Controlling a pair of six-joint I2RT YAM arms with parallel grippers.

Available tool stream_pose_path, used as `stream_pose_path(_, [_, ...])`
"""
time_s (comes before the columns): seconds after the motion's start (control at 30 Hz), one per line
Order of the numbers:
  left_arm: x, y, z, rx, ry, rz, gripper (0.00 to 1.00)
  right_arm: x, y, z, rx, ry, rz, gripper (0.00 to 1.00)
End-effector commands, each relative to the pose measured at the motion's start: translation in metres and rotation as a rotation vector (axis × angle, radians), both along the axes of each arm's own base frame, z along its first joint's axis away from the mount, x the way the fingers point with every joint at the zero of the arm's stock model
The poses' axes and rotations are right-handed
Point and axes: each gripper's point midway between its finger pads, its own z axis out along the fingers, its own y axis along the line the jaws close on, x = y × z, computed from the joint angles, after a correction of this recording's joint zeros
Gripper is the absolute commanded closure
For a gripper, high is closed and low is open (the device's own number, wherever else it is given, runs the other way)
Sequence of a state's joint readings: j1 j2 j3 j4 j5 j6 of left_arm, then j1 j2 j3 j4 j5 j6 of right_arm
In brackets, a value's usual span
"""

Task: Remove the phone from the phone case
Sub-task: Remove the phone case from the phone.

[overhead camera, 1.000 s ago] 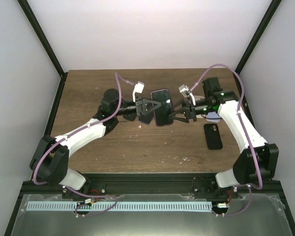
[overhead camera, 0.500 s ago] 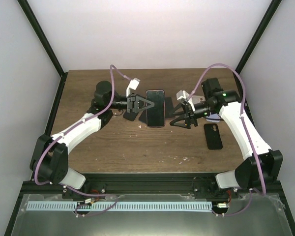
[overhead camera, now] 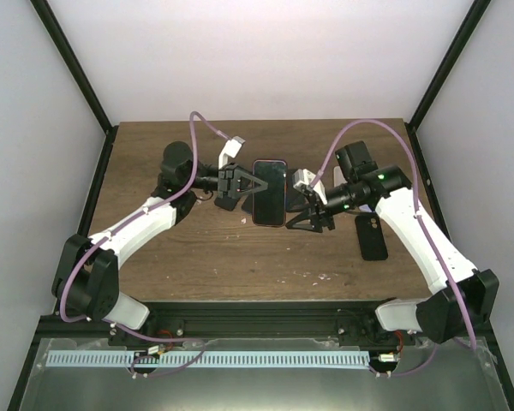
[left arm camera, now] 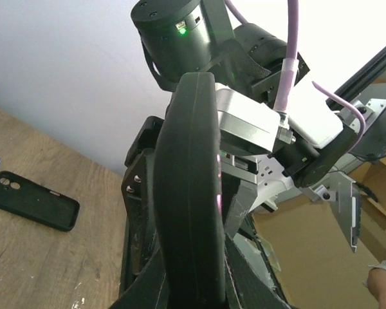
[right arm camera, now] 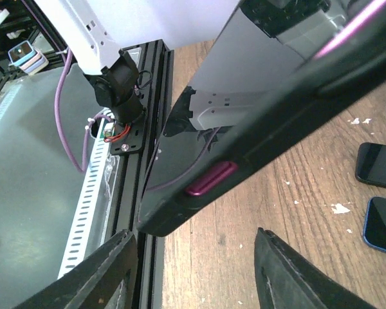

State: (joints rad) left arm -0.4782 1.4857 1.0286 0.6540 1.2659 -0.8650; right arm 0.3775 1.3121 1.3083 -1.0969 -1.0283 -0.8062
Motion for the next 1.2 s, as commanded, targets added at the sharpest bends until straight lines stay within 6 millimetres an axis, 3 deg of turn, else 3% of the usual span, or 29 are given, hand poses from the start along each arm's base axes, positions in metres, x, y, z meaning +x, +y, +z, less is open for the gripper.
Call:
stream_pose_path(0.0, [-0.012,0.004,0.022,-0.054,-0.088,-0.024,1.00,-0.002,0.005,0.015,0.028,-0.045,0.019,0.52])
stream_pose_path(0.57, [-0.010,0.000,0.016,-0.046,-0.061,-0.030,1.00,-0.024,0.015,0.027,0.078,-0.054,0.122,0.67])
stream_pose_path(0.63, [-0.010,-0.001,0.016,-0.047,-0.060,-0.033,1.00,-0.025,0.016,0.028,0.083,-0.051,0.128,0.68])
stream_pose_path(0.9, [-0.009,-0.004,0.014,-0.043,-0.049,-0.046,1.00,-0.023,0.016,0.025,0.068,-0.073,0.127,0.85])
stream_pose_path(1.17, [-0.008,-0.011,0.009,-0.024,0.006,-0.072,1.00,-0.021,0.014,0.022,0.042,-0.155,0.140,0.90])
